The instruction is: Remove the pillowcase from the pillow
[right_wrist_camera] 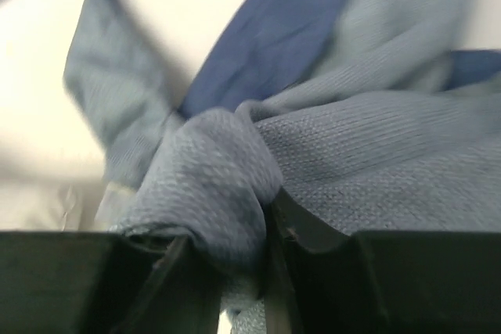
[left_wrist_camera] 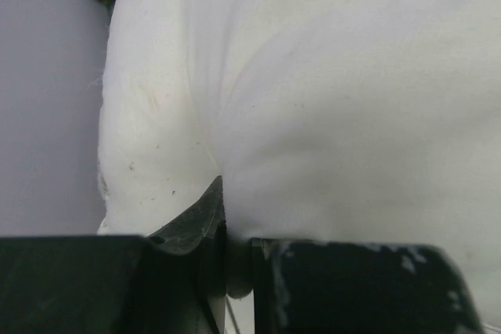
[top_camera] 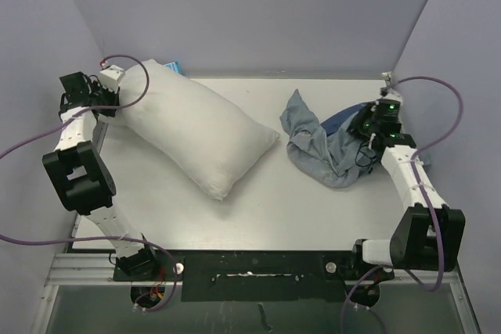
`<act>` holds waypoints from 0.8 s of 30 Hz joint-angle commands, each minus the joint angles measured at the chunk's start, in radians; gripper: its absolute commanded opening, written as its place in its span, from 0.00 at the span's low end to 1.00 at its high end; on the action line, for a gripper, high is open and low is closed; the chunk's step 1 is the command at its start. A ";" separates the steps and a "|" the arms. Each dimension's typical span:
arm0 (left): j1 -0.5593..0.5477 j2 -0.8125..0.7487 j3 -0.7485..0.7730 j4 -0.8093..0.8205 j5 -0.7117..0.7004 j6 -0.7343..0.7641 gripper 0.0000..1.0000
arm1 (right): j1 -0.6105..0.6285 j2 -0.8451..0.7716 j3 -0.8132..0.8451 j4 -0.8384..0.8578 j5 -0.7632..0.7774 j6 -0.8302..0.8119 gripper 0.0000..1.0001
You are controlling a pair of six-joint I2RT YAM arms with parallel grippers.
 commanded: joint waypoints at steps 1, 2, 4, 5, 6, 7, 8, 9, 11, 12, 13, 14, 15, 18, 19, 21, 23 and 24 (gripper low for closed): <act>-0.180 -0.160 0.124 -0.126 0.081 -0.173 0.00 | 0.188 0.090 0.029 0.039 -0.078 -0.072 0.26; -0.217 -0.172 0.128 -0.162 0.087 -0.186 0.00 | 0.210 0.093 0.018 0.047 -0.072 -0.076 0.29; -0.280 -0.203 0.109 -0.215 0.101 -0.208 0.00 | 0.226 0.088 0.003 0.046 -0.061 -0.085 0.40; -0.301 -0.224 0.086 -0.230 0.108 -0.216 0.00 | 0.226 0.079 0.000 0.036 -0.050 -0.091 0.48; -0.317 -0.249 0.054 -0.239 0.121 -0.224 0.00 | 0.227 0.065 -0.003 0.025 -0.038 -0.103 0.55; -0.327 -0.275 0.017 -0.244 0.134 -0.229 0.00 | 0.227 0.048 -0.011 0.019 -0.031 -0.119 0.64; -0.335 -0.301 -0.023 -0.249 0.146 -0.228 0.00 | 0.227 0.030 -0.018 0.014 -0.028 -0.136 0.70; -0.342 -0.326 -0.060 -0.256 0.156 -0.223 0.00 | 0.227 0.011 -0.023 0.008 -0.027 -0.148 0.74; -0.352 -0.367 -0.119 -0.273 0.186 -0.202 0.00 | 0.228 -0.017 -0.029 -0.013 -0.032 -0.167 0.83; -0.353 -0.381 -0.142 -0.270 0.187 -0.199 0.00 | 0.228 -0.027 -0.032 -0.019 -0.038 -0.175 0.96; -0.352 -0.391 -0.154 -0.263 0.183 -0.198 0.13 | 0.228 -0.031 -0.035 -0.022 -0.045 -0.180 0.99; -0.346 -0.392 -0.154 -0.256 0.174 -0.198 0.29 | 0.228 -0.034 -0.036 -0.025 -0.053 -0.186 0.98; -0.337 -0.385 -0.145 -0.246 0.169 -0.203 0.32 | 0.228 -0.034 -0.036 -0.030 -0.056 -0.189 0.98; -0.298 -0.346 -0.071 -0.234 0.170 -0.246 0.32 | 0.227 -0.033 -0.032 -0.041 -0.067 -0.188 0.98; -0.294 -0.332 -0.054 -0.239 0.168 -0.240 0.30 | 0.226 -0.031 -0.034 -0.044 -0.069 -0.186 0.98; -0.294 -0.320 -0.049 -0.220 0.130 -0.222 0.25 | 0.228 -0.029 -0.043 -0.047 -0.081 -0.180 0.98; -0.285 -0.317 -0.064 -0.178 0.080 -0.216 0.23 | 0.228 -0.034 -0.063 -0.045 -0.085 -0.178 0.98; -0.271 -0.314 -0.065 -0.169 0.069 -0.223 0.23 | 0.228 -0.038 -0.078 -0.042 -0.089 -0.177 0.98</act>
